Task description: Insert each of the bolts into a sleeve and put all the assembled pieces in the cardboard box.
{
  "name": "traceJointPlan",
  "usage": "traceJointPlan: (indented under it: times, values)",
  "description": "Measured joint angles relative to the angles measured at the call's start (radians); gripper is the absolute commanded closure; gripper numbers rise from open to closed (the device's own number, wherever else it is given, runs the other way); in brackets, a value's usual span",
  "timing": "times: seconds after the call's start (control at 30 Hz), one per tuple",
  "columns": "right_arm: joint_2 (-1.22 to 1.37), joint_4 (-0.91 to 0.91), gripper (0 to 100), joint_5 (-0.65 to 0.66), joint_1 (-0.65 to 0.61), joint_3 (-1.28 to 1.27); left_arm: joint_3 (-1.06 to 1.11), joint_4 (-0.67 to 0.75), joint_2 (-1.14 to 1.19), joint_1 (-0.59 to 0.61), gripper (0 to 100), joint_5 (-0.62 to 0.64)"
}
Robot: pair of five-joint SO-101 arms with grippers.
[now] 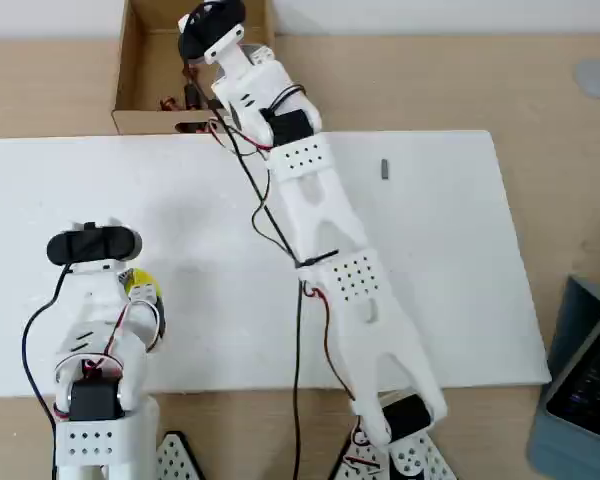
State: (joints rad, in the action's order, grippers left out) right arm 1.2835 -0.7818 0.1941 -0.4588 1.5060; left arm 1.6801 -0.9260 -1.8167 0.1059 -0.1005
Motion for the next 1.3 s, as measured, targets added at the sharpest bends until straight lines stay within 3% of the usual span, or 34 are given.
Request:
traceJointPlan:
  times: [0.17, 0.33, 0.53, 1.03, 1.3]
  values:
    - [0.0, -0.112, 99.1, 0.0, 0.005, 0.101, 0.0, 0.0, 0.0, 0.0, 100, 0.0]
    - [-0.003, -0.178, 98.9, 0.0, 0.031, 0.11, 0.0, 0.0, 0.0, 0.0, 100, 0.0]
    - [-0.087, -0.308, 98.9, -0.091, 0.041, 0.11, 0.0, 0.0, 0.0, 0.0, 100, 0.0]
    - [-0.535, -0.956, 98.9, -0.206, 0.058, 0.11, 0.0, 0.0, 0.0, 0.0, 100, 0.0]
    - [-0.818, -0.985, 98.9, -0.229, 0.12, 0.011, 0.0, 0.0, 0.0, 0.0, 100, 0.0]
